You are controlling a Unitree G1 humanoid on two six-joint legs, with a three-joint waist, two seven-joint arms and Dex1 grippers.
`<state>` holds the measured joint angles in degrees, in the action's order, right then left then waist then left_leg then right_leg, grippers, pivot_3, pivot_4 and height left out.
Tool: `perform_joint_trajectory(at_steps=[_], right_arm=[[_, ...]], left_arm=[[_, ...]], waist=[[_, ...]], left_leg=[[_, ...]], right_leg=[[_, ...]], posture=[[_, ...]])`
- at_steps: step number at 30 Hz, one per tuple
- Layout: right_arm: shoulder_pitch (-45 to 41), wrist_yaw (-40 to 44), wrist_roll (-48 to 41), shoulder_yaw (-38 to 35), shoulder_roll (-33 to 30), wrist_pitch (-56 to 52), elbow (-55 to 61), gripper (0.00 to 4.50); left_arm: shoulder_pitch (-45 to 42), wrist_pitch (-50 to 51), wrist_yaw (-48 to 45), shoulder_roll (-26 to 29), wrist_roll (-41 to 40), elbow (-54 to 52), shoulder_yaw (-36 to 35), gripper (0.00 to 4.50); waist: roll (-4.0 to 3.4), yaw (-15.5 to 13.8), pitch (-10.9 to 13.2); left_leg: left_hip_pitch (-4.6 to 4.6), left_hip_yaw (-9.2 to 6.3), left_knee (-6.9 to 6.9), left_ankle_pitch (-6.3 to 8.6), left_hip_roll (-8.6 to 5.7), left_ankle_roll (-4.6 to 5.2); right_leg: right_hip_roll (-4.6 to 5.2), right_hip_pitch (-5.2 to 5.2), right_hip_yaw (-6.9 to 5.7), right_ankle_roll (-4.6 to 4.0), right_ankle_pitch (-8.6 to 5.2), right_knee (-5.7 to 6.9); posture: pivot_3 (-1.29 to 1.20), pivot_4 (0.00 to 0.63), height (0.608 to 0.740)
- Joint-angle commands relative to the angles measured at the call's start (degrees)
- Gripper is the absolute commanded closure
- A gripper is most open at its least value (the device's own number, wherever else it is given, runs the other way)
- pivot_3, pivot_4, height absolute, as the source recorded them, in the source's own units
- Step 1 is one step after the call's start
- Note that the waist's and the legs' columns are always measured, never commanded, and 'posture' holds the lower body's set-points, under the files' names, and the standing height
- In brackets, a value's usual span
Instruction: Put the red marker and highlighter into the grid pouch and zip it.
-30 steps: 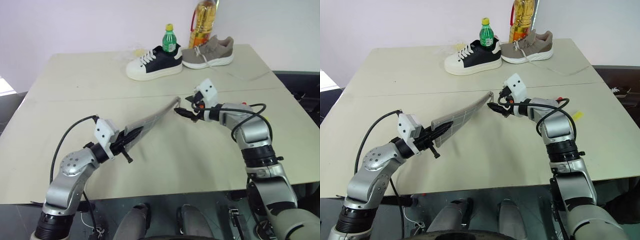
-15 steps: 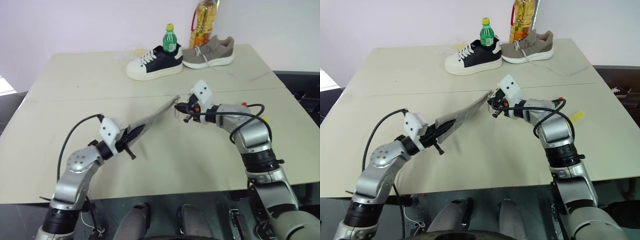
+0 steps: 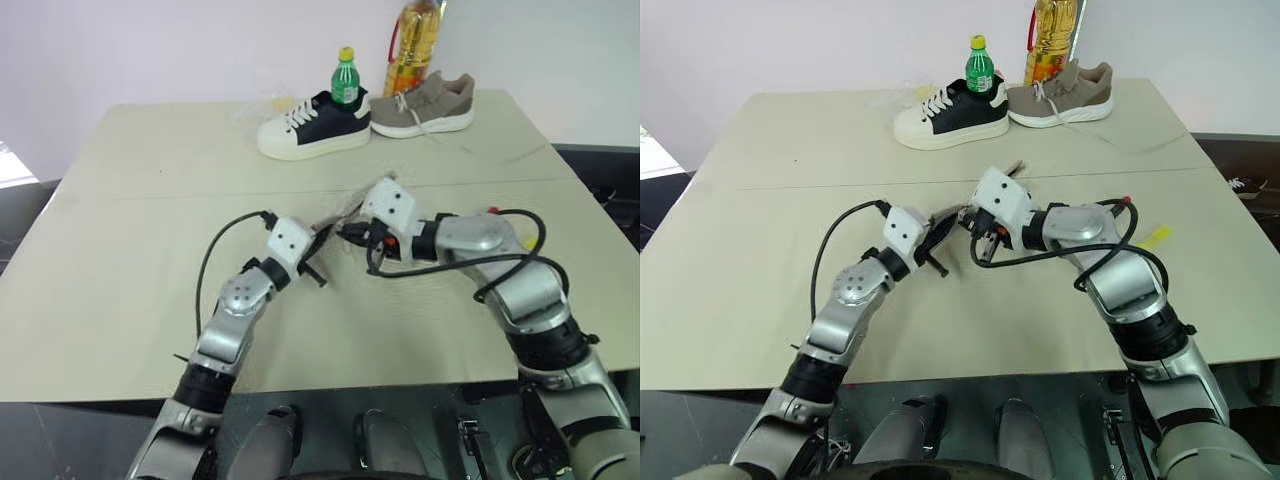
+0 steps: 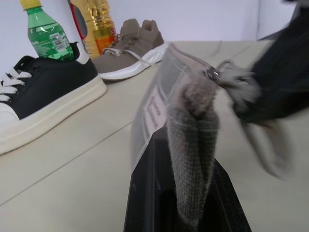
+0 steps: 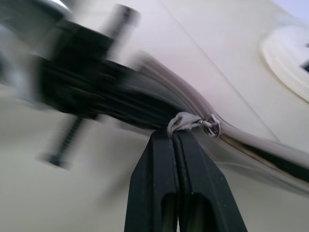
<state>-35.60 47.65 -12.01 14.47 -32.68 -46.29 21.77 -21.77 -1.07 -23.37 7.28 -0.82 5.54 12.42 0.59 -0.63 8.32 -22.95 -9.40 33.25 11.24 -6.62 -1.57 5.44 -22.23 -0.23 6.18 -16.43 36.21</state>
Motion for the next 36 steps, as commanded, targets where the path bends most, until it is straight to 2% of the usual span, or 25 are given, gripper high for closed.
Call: perform_joint_trajectory(at_steps=[1,6,7,9,11,14,24,33,36], right_arm=[[0.40,2.02,-2.86,0.67,-0.65,-0.25,6.16,4.47],[0.61,1.69,-3.12,-2.07,-2.96,-1.30,5.76,4.47],[0.74,2.12,-4.26,-3.97,-3.75,-2.21,5.35,4.23],[1.56,2.53,-5.54,-7.25,-5.66,-3.32,4.66,3.64],[2.48,0.68,-6.02,-11.36,-7.14,-5.24,2.20,2.74],[2.74,-6.27,-3.73,-17.78,-7.72,-8.16,-7.23,1.25],[-4.46,-31.61,3.97,-27.78,-1.65,-9.53,-36.95,1.25],[-7.87,-38.88,3.06,-30.96,4.04,-6.53,-49.03,1.25],[-8.55,-39.54,2.01,-32.20,5.26,-7.00,-50.20,2.09]], left_arm=[[-2.97,-3.94,1.15,-1.47,1.09,3.92,-0.02,4.50],[-5.15,-6.75,0.73,-1.61,0.25,7.48,-1.56,4.50],[-4.96,-7.25,0.29,-1.07,0.19,7.54,-1.65,4.50],[-4.16,-7.97,-1.06,0.20,0.09,6.87,-1.58,4.50],[-2.92,-8.67,-2.99,1.69,-0.43,5.12,-1.30,4.50],[-0.62,-7.98,-5.38,3.58,-2.54,1.77,-1.82,4.50],[3.14,-5.52,-8.66,5.35,-4.74,-6.74,-1.39,4.50],[2.79,-4.86,-9.32,5.31,-4.45,-6.67,-1.50,4.50],[2.88,-4.77,-9.24,5.49,-4.46,-6.79,-1.77,4.50]], waist=[[0.03,-0.12,-0.01],[0.04,-0.13,0.00],[0.04,-0.10,0.00],[0.04,-0.11,0.00],[0.04,-0.12,-0.01],[0.04,-0.13,-0.01],[0.00,0.03,-0.03],[-0.04,0.13,-0.04],[-0.04,0.16,-0.04]], left_leg=[[-0.03,-0.01,0.02,0.00,0.00,0.00],[-0.16,-0.03,0.18,0.01,-0.02,0.03],[-0.17,-0.03,0.20,0.01,-0.02,0.03],[-0.18,-0.03,0.23,0.02,-0.02,0.05],[-0.18,-0.04,0.26,0.03,-0.01,0.06],[-0.20,-0.03,0.34,0.05,-0.01,0.09],[-0.31,0.00,0.53,0.06,0.01,0.12],[-0.29,0.02,0.61,0.05,0.02,0.13],[-0.30,0.03,0.64,0.05,0.02,0.14]], right_leg=[[0.00,0.00,-0.01,0.01,0.01,0.00],[-0.01,-0.06,-0.03,0.10,0.07,-0.01],[-0.01,-0.06,-0.03,0.11,0.08,-0.01],[-0.02,-0.05,-0.03,0.11,0.09,-0.01],[-0.04,-0.05,-0.04,0.11,0.09,-0.01],[-0.03,-0.02,-0.03,0.07,0.12,-0.01],[-0.05,-0.08,0.02,-0.02,0.19,0.02],[-0.11,-0.01,0.03,-0.01,0.22,0.03],[-0.12,-0.01,0.03,0.01,0.24,0.03]], posture=[[0.00,0.150,0.740],[0.00,0.150,0.740],[0.00,0.150,0.740],[0.00,0.150,0.740],[0.00,0.150,0.740],[0.00,0.150,0.740],[0.00,0.150,0.740],[0.00,0.150,0.740],[0.00,0.150,0.740]])
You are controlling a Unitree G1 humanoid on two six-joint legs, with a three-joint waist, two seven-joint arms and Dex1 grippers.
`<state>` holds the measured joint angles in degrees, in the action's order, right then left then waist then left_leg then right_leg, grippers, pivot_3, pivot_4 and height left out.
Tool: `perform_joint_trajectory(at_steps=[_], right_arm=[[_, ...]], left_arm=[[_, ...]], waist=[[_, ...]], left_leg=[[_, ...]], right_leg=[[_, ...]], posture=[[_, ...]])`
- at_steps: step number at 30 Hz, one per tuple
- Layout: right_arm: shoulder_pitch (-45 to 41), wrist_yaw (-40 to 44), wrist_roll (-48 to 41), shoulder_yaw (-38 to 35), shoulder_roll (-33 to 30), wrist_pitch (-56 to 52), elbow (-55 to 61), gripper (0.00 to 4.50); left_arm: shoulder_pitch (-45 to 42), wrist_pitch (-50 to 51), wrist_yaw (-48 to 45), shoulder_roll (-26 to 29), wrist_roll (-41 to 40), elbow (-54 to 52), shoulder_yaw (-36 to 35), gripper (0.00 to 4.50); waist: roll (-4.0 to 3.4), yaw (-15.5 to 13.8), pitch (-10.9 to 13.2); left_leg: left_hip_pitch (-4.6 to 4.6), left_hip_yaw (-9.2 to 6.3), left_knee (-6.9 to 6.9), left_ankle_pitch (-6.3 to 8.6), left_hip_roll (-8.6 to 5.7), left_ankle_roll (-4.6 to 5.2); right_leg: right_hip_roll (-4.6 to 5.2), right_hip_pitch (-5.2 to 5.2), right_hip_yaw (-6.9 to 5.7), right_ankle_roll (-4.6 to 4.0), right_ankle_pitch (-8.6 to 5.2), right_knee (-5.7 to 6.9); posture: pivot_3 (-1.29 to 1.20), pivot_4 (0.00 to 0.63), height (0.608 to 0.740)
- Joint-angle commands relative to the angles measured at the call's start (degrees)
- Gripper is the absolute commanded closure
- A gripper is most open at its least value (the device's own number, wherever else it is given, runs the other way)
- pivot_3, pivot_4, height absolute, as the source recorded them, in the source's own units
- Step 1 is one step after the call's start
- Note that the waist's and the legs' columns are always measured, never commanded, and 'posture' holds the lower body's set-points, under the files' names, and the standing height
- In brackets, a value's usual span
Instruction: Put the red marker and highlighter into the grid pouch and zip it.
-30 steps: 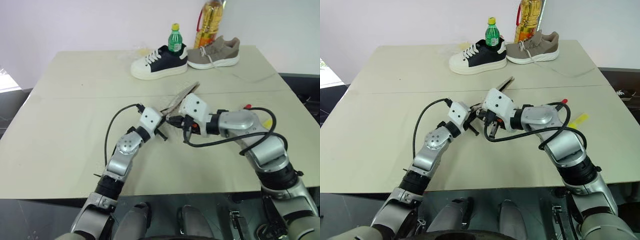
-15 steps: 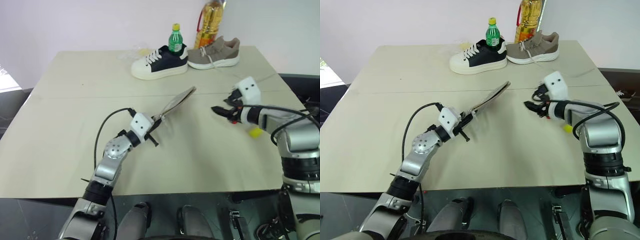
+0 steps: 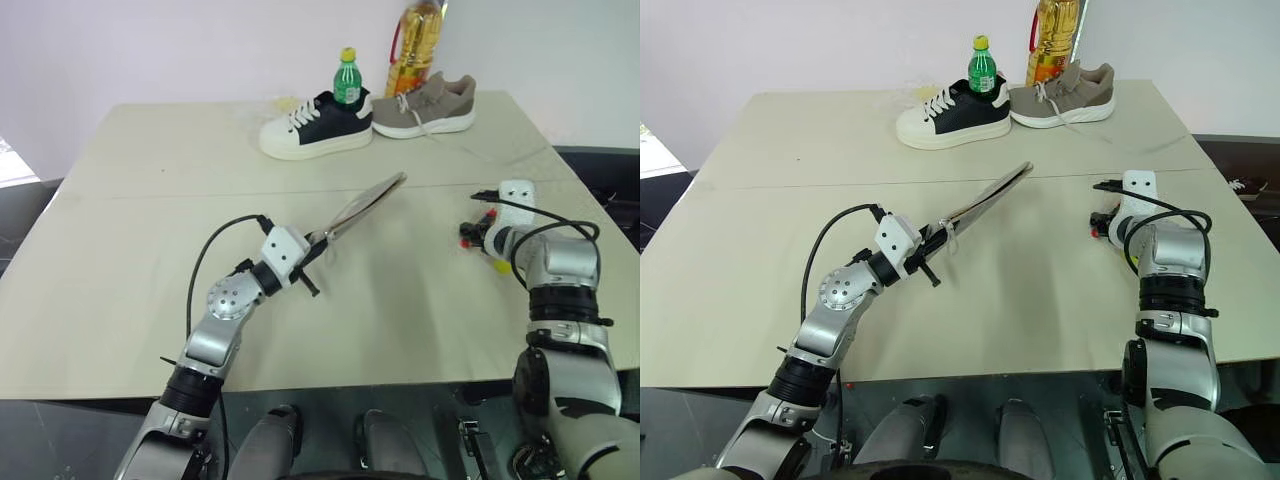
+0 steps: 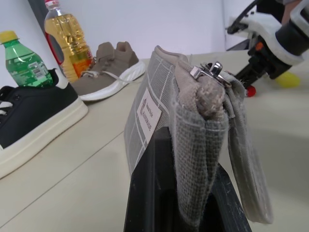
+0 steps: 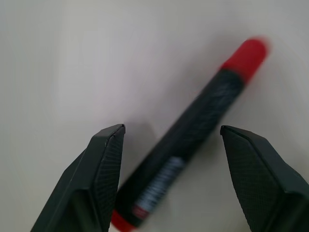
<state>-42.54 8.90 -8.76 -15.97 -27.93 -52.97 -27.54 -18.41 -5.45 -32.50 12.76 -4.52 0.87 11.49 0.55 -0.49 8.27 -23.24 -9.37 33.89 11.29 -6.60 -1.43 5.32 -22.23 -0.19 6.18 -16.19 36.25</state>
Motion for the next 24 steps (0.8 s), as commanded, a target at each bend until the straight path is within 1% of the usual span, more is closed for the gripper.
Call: perform_joint_trajectory(at_steps=[1,2,4,5,6,8,9,11,13,14,15,18,24], right_arm=[[-1.75,-1.21,-1.41,-2.07,0.70,-0.41,-1.02,2.48],[-1.97,-1.66,-1.58,-2.31,0.96,-0.57,-0.95,3.08],[-2.11,-1.72,-1.73,-2.15,1.15,-0.57,-0.33,4.09],[-2.04,-1.18,-1.84,-1.71,1.03,-0.42,0.46,4.19],[-1.97,-0.79,-1.90,-1.38,0.91,-0.30,1.00,4.19],[-0.73,3.26,0.15,3.65,-1.54,2.90,5.54,4.19],[0.40,6.79,1.41,7.00,-3.46,6.29,8.66,4.19],[1.99,11.51,2.69,10.91,-5.94,11.30,12.81,4.19],[5.04,21.04,3.96,15.80,-11.32,21.82,22.18,4.19],[6.24,24.90,3.75,17.05,-13.44,24.90,25.54,4.19],[7.05,27.39,3.46,17.65,-14.85,26.76,27.48,4.19],[8.04,30.54,3.01,18.02,-16.52,29.08,29.18,4.19],[9.03,34.68,2.65,18.68,-16.75,29.72,32.59,4.19]], left_arm=[[-0.41,-0.39,-0.05,0.08,-0.78,-2.20,-0.89,4.50],[-0.29,-0.39,0.02,0.13,-0.80,-2.30,-0.94,4.50],[-0.11,-0.39,0.12,0.20,-0.85,-2.43,-1.02,4.50],[-0.05,-0.39,0.21,0.19,-0.85,-2.49,-1.05,4.50],[-0.01,-0.40,0.26,0.18,-0.84,-2.52,-1.08,4.50],[0.08,-0.31,0.40,0.27,-1.33,-2.81,-1.68,4.50],[0.09,-0.12,0.47,0.31,-1.78,-3.06,-2.15,4.50],[-0.03,0.17,0.38,0.45,-2.35,-3.23,-2.77,4.50],[-0.07,0.68,-0.22,0.99,-3.17,-3.73,-3.44,4.50],[-0.02,0.92,-0.55,1.21,-3.57,-4.00,-3.63,4.50],[0.02,1.11,-0.77,1.37,-3.88,-4.20,-3.72,4.50],[-0.13,1.43,-1.09,1.52,-4.38,-4.22,-3.80,4.50],[-0.46,1.48,-1.04,1.26,-4.59,-3.91,-4.02,4.50]], waist=[[0.00,0.03,0.00],[0.00,0.05,0.00],[-0.01,0.20,-0.01],[-0.01,0.26,-0.01],[-0.01,0.30,-0.01],[-0.04,0.42,0.01],[-0.06,0.54,0.01],[-0.11,0.95,0.04],[-0.13,1.04,0.05],[-0.14,1.14,0.05],[-0.14,1.21,0.05],[-0.05,1.44,0.01],[-0.04,1.01,0.02]], left_leg=[[0.00,0.00,0.01,0.00,0.00,0.00],[0.00,0.00,0.01,0.00,0.00,0.00],[0.01,-0.01,0.01,0.00,0.01,0.00],[0.01,0.00,0.01,0.00,0.02,0.00],[0.01,0.00,0.01,0.00,0.02,0.00],[0.01,0.00,0.01,0.00,0.02,0.00],[0.00,0.00,0.00,0.00,0.02,0.00],[-0.01,0.00,0.00,0.00,0.02,0.00],[-0.02,-0.01,0.00,0.00,0.02,0.00],[-0.03,-0.01,0.00,0.01,0.01,0.01],[-0.03,-0.01,0.00,0.02,0.01,0.02],[0.02,0.01,0.03,0.02,0.10,0.03],[-0.01,0.01,0.09,0.02,0.11,0.02]], right_leg=[[0.00,0.01,0.00,0.00,0.01,0.00],[-0.01,0.01,0.00,0.00,0.02,0.00],[-0.02,0.01,0.00,-0.01,0.02,0.01],[-0.03,0.01,0.00,-0.01,0.02,0.01],[-0.03,0.01,0.00,-0.01,0.02,0.01],[-0.03,0.00,0.00,-0.01,0.02,0.01],[-0.03,-0.03,0.00,-0.01,0.02,0.02],[-0.04,-0.04,0.00,-0.01,0.02,0.02],[-0.11,-0.04,-0.01,0.00,0.02,0.02],[-0.12,-0.04,-0.02,0.01,0.02,0.01],[-0.13,-0.03,-0.03,0.03,0.02,0.00],[-0.21,0.04,-0.04,0.06,0.03,-0.01],[-0.19,0.03,-0.01,0.03,0.04,-0.02]], posture=[[0.00,0.150,0.740],[0.00,0.150,0.740],[0.00,0.150,0.740],[0.00,0.150,0.740],[0.00,0.150,0.740],[0.00,0.150,0.740],[0.00,0.150,0.740],[0.00,0.150,0.740],[0.00,0.150,0.740],[0.00,0.150,0.740],[0.00,0.150,0.740],[0.00,0.150,0.740],[0.00,0.150,0.740]])
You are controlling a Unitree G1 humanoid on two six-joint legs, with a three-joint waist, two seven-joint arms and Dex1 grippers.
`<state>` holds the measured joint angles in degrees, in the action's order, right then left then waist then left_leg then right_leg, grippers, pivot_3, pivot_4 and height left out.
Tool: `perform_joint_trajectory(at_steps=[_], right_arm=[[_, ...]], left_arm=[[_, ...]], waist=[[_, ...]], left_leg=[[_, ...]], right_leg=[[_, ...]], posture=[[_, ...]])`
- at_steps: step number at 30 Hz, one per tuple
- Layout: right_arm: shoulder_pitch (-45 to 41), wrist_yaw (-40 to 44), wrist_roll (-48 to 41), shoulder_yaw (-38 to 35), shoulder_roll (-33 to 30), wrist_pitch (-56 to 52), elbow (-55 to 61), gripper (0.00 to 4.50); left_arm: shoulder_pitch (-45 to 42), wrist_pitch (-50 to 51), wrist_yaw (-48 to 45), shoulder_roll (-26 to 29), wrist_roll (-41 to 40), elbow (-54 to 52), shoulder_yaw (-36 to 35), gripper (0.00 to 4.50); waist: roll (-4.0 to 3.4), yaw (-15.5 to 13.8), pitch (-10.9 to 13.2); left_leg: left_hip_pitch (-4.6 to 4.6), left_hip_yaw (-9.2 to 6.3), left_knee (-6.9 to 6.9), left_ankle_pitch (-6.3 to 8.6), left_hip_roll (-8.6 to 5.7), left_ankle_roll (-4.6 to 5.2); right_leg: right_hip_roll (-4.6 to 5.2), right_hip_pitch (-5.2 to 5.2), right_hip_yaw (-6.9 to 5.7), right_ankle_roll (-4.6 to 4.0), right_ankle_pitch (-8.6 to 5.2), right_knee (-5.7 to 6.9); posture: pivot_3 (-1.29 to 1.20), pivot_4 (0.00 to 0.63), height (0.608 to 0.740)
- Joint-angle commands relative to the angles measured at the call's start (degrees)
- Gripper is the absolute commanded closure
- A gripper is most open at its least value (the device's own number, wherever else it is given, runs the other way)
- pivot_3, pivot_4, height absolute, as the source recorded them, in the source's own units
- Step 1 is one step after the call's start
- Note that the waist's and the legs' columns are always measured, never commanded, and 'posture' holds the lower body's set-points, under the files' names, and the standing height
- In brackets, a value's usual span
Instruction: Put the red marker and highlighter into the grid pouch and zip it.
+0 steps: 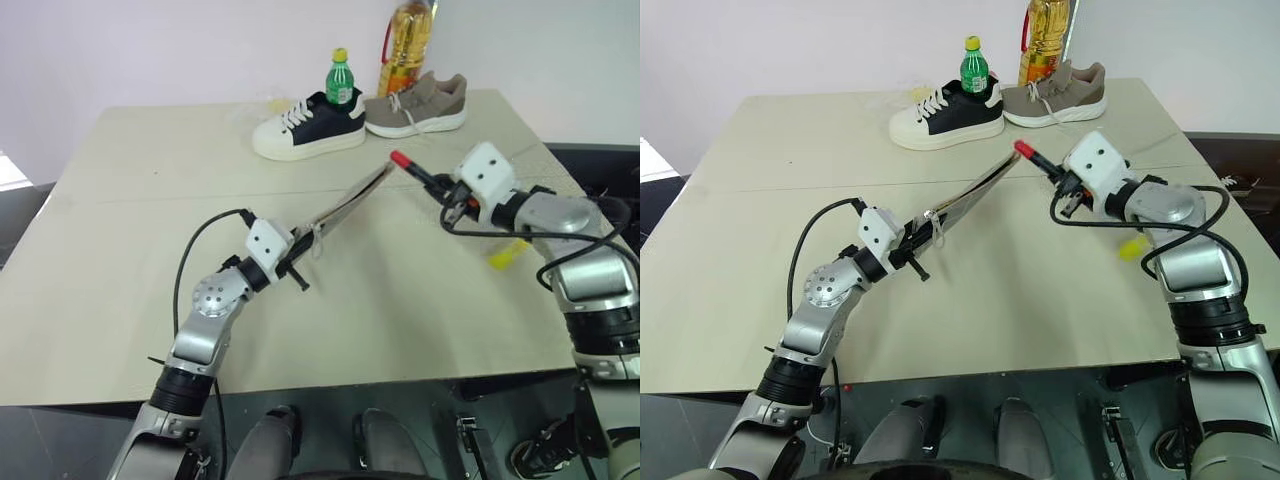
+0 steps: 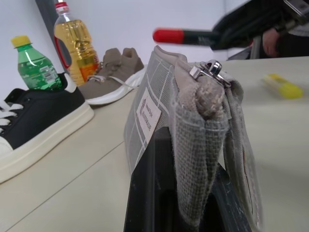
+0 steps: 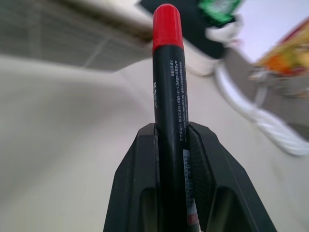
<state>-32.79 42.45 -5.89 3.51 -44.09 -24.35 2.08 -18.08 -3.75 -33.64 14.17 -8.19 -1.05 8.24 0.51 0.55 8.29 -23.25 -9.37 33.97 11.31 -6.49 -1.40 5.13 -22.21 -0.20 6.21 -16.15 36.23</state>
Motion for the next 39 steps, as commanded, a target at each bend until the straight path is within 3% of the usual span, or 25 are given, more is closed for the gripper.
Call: perform_joint_trajectory(at_steps=[1,9,17,22,26,32,33,37,39], right_arm=[[-0.68,1.24,-0.03,-0.73,-0.50,1.01,3.04,4.19],[-0.43,1.94,1.15,-0.47,-0.47,1.77,1.94,4.19],[1.53,7.85,11.71,6.77,-7.65,18.81,2.65,4.19],[0.60,10.98,16.34,10.60,-8.34,27.35,4.37,4.19],[-1.63,12.44,18.94,14.11,-5.50,32.79,5.90,4.19],[-2.54,13.29,19.51,13.70,-3.63,34.41,4.97,4.19],[-2.38,13.57,18.91,13.07,-3.83,34.02,5.05,3.13],[-1.12,14.17,13.84,7.76,-4.53,28.17,6.24,1.23],[-0.05,14.68,9.21,3.64,-4.55,21.77,7.48,1.23]], left_arm=[[-0.81,-0.21,0.11,-0.20,-0.90,-1.97,-0.79,4.50],[-0.93,-0.36,-0.13,-0.23,-0.70,-1.79,-0.66,4.50],[-0.47,-1.35,-6.65,4.87,0.61,-3.69,1.99,4.50],[-0.34,0.28,-12.77,9.48,-2.32,-4.57,1.50,4.50],[-1.26,2.94,-18.51,13.00,-5.54,-5.36,1.02,4.50],[-2.09,4.43,-20.41,13.75,-6.12,-5.54,1.19,4.50],[-2.11,4.42,-20.10,13.54,-5.97,-5.41,1.05,4.50],[-2.23,3.99,-18.08,12.14,-4.97,-4.30,0.73,4.50],[-2.21,3.93,-17.04,11.13,-4.68,-3.90,0.80,4.50]], waist=[[0.00,-0.07,0.00],[0.00,-0.10,0.00],[0.00,-0.01,0.00],[-0.01,0.19,0.01],[-0.03,0.20,0.02],[0.00,-0.28,0.03],[0.00,-0.29,0.02],[0.00,-0.28,0.02],[0.00,-0.31,0.02]], left_leg=[[-0.01,0.00,0.00,0.00,0.00,0.00],[-0.02,-0.01,-0.01,0.00,0.00,0.00],[-0.01,0.01,-0.01,0.00,-0.01,0.00],[-0.01,0.02,-0.04,0.00,0.03,-0.01],[0.00,0.02,-0.05,0.00,0.03,-0.01],[0.00,-0.04,-0.02,0.00,-0.02,-0.01],[-0.01,-0.04,-0.02,0.01,-0.03,-0.01],[0.00,-0.04,-0.03,0.00,-0.02,-0.01],[-0.01,-0.04,-0.02,0.00,-0.01,-0.01]], right_leg=[[0.03,-0.01,0.01,0.00,0.00,0.00],[0.08,-0.02,0.01,0.00,0.00,-0.01],[0.08,-0.03,0.01,0.00,0.00,-0.02],[0.07,-0.06,0.01,-0.01,0.00,-0.02],[0.07,-0.06,0.01,-0.01,0.00,-0.01],[0.09,0.00,0.04,-0.01,0.00,-0.03],[0.11,0.00,0.04,-0.01,0.00,-0.05],[0.11,-0.01,0.04,-0.02,0.00,-0.04],[0.12,0.00,0.04,-0.02,0.00,-0.04]], posture=[[0.00,0.150,0.740],[0.00,0.150,0.740],[0.00,0.150,0.740],[0.00,0.150,0.740],[0.00,0.150,0.740],[0.00,0.150,0.740],[0.00,0.150,0.740],[0.00,0.150,0.740],[0.00,0.150,0.740]])
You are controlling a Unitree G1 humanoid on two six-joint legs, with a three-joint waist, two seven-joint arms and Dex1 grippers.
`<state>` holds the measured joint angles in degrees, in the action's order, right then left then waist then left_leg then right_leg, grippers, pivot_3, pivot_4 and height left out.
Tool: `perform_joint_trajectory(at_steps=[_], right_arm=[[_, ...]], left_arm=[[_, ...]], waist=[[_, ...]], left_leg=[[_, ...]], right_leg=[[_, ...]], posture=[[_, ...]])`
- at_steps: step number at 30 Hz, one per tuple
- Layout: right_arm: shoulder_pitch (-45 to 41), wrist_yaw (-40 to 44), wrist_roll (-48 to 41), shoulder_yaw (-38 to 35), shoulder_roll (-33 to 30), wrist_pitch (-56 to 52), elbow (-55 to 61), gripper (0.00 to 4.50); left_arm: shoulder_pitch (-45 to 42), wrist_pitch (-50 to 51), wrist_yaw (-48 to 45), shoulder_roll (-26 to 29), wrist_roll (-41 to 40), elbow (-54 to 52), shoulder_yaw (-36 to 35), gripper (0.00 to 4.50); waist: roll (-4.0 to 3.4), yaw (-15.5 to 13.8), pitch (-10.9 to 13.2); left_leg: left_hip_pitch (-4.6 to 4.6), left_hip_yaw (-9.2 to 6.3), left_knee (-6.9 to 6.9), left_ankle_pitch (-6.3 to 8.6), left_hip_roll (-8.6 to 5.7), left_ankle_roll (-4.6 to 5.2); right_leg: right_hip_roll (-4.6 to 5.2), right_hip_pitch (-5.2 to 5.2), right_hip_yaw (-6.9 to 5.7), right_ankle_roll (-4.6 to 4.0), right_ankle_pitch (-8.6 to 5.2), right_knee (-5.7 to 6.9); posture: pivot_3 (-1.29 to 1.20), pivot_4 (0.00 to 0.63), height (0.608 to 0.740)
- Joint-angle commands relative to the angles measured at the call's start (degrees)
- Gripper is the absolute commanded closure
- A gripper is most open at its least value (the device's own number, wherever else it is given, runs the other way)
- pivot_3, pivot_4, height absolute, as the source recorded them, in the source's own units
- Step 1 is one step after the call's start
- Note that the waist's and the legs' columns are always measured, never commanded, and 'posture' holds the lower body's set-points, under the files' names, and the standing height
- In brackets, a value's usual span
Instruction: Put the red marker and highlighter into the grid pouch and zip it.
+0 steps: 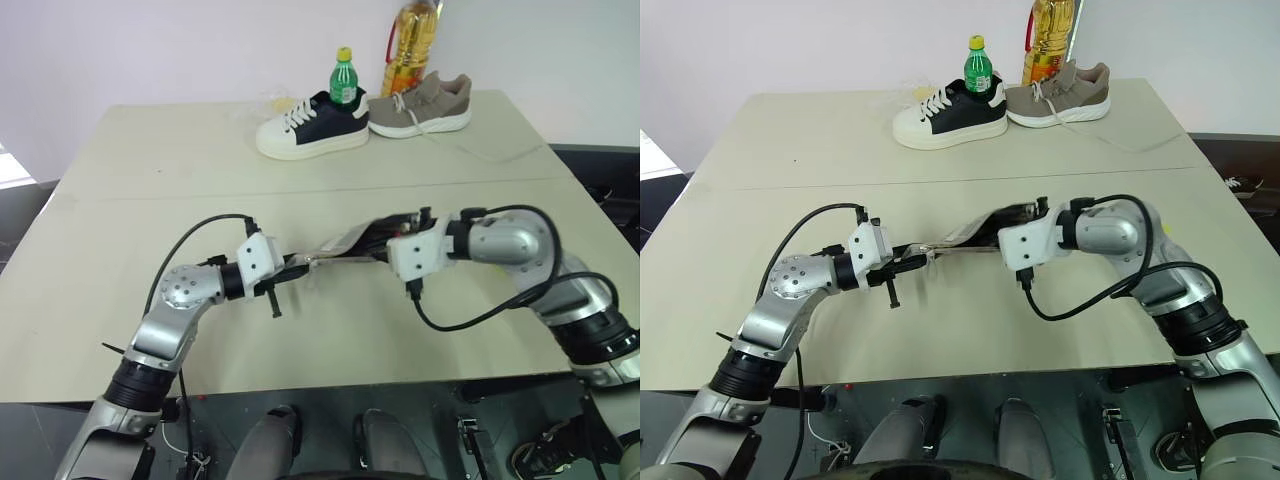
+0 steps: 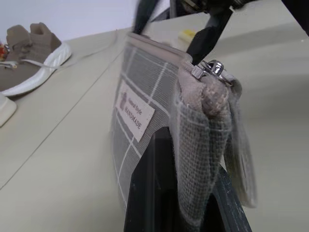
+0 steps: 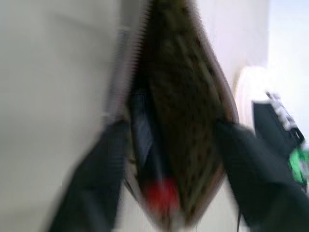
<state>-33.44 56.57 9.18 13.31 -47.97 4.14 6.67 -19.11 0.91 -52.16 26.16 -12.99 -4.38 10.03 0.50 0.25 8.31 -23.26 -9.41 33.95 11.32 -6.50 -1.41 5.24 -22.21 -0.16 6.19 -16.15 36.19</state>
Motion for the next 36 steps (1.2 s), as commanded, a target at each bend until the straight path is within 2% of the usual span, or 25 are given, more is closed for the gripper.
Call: perform_joint_trajectory(at_steps=[1,4,7,11,13,18,25,28,33,34,36], right_arm=[[1.42,0.94,-8.62,-8.75,-0.93,-10.97,3.62,1.23],[4.17,-0.82,-16.08,-18.04,-1.03,-24.88,3.84,1.23],[6.04,-9.20,-16.55,-25.24,0.59,-36.22,-3.01,1.23],[5.51,-22.09,-16.69,-32.93,4.30,-53.80,-9.18,0.07],[4.55,-30.12,-16.03,-37.74,7.94,-60.93,-10.16,0.07],[3.86,-42.45,-13.81,-39.97,14.21,-69.19,-10.57,0.07],[-2.09,-51.49,-15.95,-46.85,21.59,-75.31,-15.59,0.07],[-3.01,-53.07,-16.58,-47.96,22.97,-75.93,-16.48,0.88],[-3.67,-53.85,-16.97,-46.77,22.54,-76.07,-16.39,3.37],[-3.87,-53.78,-17.11,-46.30,22.30,-76.05,-16.31,3.67],[-3.53,-51.06,-18.05,-43.56,21.06,-74.02,-14.61,3.65]], left_arm=[[-1.16,-0.74,2.28,-1.61,0.29,-0.38,-0.89,4.50],[-1.04,-1.28,4.86,-4.41,1.12,0.72,-0.22,4.50],[-1.46,-3.10,8.06,-7.85,3.46,3.06,0.94,4.50],[-2.50,-5.25,11.27,-12.03,6.31,6.76,2.40,4.50],[-2.82,-5.84,11.48,-13.58,6.93,7.97,3.51,4.50],[-4.03,-6.33,11.19,-15.93,6.82,9.95,4.16,4.50],[-4.17,-7.15,10.89,-15.94,7.14,10.55,4.47,4.50],[-3.54,-7.19,11.34,-15.60,7.21,9.84,4.17,4.50],[-2.94,-6.88,12.36,-15.32,7.23,9.09,3.76,4.50],[-2.87,-6.80,12.55,-15.29,7.18,8.97,3.65,4.50],[-2.78,-6.68,12.61,-14.97,6.89,8.72,3.32,4.50]], waist=[[0.00,-0.09,0.00],[0.01,-0.90,-0.01],[0.05,-1.09,-0.04],[0.09,-1.14,-0.07],[0.07,-1.03,-0.08],[-0.13,-0.65,-0.19],[-0.18,-0.78,-0.22],[-0.18,-0.83,-0.23],[-0.19,-0.56,-0.24],[-0.20,-0.50,-0.24],[-0.20,-0.39,-0.24]], left_leg=[[0.00,0.00,0.00,0.00,0.00,0.00],[0.00,0.00,0.03,0.00,0.00,0.01],[-0.02,0.03,0.07,0.01,0.00,0.02],[-0.03,0.04,0.12,0.01,-0.02,0.02],[-0.04,0.08,0.10,0.01,-0.02,0.02],[-0.03,0.20,0.08,0.00,0.03,0.03],[-0.01,0.25,0.15,-0.01,0.04,0.03],[-0.01,0.24,0.16,0.00,0.03,0.04],[0.01,0.24,0.14,0.00,0.05,0.04],[0.02,0.24,0.14,0.00,0.05,0.04],[0.02,0.24,0.14,0.00,0.06,0.04]], right_leg=[[0.00,0.00,0.00,0.00,0.00,0.00],[0.01,0.00,0.00,-0.01,0.01,0.00],[0.03,0.01,0.01,-0.04,0.02,-0.01],[0.06,0.03,0.00,-0.06,0.04,0.00],[0.07,-0.02,0.01,-0.06,0.04,0.03],[0.03,-0.10,0.05,-0.05,0.05,0.11],[-0.03,-0.07,0.06,-0.05,0.05,0.16],[-0.03,-0.05,0.06,-0.05,0.05,0.15],[-0.06,-0.05,0.06,-0.05,0.06,0.16],[-0.11,-0.05,0.06,-0.05,0.06,0.16],[-0.13,-0.05,0.06,-0.05,0.06,0.17]], posture=[[0.00,0.150,0.740],[0.00,0.150,0.740],[0.00,0.150,0.740],[0.00,0.150,0.740],[0.00,0.150,0.740],[0.00,0.150,0.740],[0.00,0.150,0.740],[0.00,0.150,0.740],[0.00,0.150,0.740],[0.00,0.150,0.740],[0.00,0.150,0.740]])
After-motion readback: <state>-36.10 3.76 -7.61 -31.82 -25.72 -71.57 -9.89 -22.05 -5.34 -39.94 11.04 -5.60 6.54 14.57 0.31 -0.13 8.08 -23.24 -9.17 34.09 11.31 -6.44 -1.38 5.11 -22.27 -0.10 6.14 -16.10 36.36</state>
